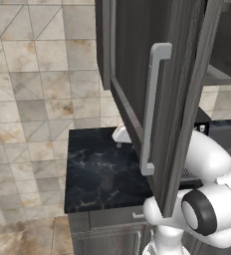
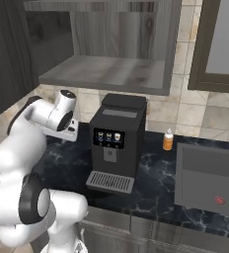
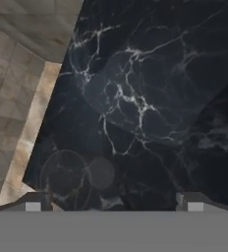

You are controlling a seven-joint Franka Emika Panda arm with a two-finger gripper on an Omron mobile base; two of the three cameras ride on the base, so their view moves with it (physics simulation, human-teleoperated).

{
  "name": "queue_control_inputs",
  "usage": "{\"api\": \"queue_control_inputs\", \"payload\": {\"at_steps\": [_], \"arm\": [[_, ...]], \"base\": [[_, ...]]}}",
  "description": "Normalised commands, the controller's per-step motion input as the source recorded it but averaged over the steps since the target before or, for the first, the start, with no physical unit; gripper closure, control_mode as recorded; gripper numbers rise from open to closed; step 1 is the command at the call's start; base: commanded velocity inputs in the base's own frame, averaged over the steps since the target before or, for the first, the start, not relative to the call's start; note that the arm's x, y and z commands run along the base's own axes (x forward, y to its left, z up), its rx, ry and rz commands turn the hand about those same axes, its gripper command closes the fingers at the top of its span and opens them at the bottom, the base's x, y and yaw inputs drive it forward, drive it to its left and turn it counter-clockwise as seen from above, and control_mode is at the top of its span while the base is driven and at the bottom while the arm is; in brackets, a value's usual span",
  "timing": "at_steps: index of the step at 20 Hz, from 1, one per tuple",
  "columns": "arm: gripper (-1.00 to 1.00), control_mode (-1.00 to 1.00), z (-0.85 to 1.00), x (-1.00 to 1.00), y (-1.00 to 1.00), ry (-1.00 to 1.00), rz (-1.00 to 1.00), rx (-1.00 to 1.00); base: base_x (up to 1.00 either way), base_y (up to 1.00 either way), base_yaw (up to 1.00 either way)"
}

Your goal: Move the glass cup from next to the sink to the open cabinet. Then, move the bowl with the lemon to the fridge to clear the area for faucet cleaning.

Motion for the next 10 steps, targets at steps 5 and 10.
{"api": "queue_control_inputs", "payload": {"at_steps": [5,10], "arm": [[-1.0,-1.0,-0.09,0.0,0.03,0.06,0.04,0.0],[-1.0,-1.0,-0.35,0.0,0.08,0.05,0.01,-0.01]], "base": [[0.0,0.0,0.0],[0.0,0.0,0.0]]}}
